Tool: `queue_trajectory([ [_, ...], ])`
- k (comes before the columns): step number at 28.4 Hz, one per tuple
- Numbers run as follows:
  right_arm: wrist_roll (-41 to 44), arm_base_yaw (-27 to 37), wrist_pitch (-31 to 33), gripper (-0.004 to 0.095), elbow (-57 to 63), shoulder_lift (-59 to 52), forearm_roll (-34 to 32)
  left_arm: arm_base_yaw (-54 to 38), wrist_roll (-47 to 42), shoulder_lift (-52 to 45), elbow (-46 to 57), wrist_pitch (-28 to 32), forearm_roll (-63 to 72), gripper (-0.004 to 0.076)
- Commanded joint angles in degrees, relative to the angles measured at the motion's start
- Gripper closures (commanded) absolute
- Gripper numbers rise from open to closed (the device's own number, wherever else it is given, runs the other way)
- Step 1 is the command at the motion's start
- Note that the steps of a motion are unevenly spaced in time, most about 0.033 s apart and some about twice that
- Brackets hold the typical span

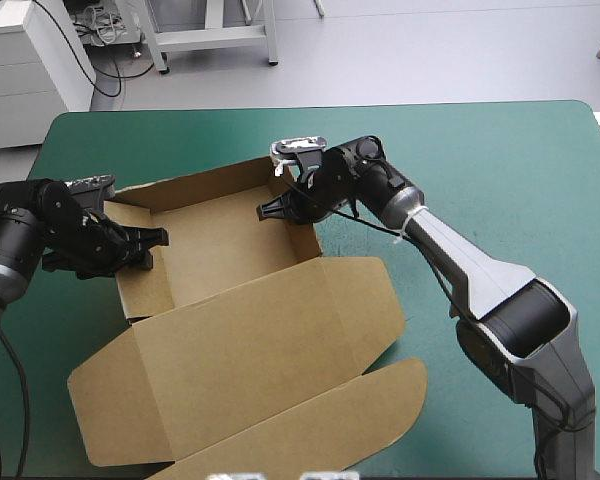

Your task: Fold the box

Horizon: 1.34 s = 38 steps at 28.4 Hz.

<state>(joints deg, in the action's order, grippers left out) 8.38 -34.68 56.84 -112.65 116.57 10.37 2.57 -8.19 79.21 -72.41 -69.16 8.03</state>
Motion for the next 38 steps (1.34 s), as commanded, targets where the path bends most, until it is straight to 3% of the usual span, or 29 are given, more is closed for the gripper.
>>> queue_trajectory([
  [1, 1.0, 0.8, -1.8, 0.0924, -4.6, -4.2, 4.2, 0.4, -0.4, -1.5, -1.7, 1.9, 1.2, 0.0365],
  [9, 1.7, 0.9, -0.1, 0.0924, -4.6, -4.2, -1.1, 0.4, 0.3, -1.5, -1.7, 2.8, 2.1, 0.073],
  [22, 1.3, 0.8, 3.9, 0.0924, -4.6, -0.6, -3.2, 0.4, 2.2, -1.5, -1.7, 4.1, 2.1, 0.0731],
  [30, 1.7, 1.3, 10.2, 0.0924, -4.6, -0.7, -13.6, 0.4, 2.9, 1.9, -3.0, 6.0, 3.3, 0.0731],
  [35, 1.5, 4.2, 10.3, 0.0924, -4.6, -2.8, -13.1, 4.6, 3.1, 7.3, -8.7, 5.2, 1.6, 0.0731],
  [38, 1.1, 7.8, 10.3, 0.0924, -2.8, -4.7, -9.5, 10.4, 1.8, 14.7, -16.9, 4.0, 1.2, 0.0731],
])
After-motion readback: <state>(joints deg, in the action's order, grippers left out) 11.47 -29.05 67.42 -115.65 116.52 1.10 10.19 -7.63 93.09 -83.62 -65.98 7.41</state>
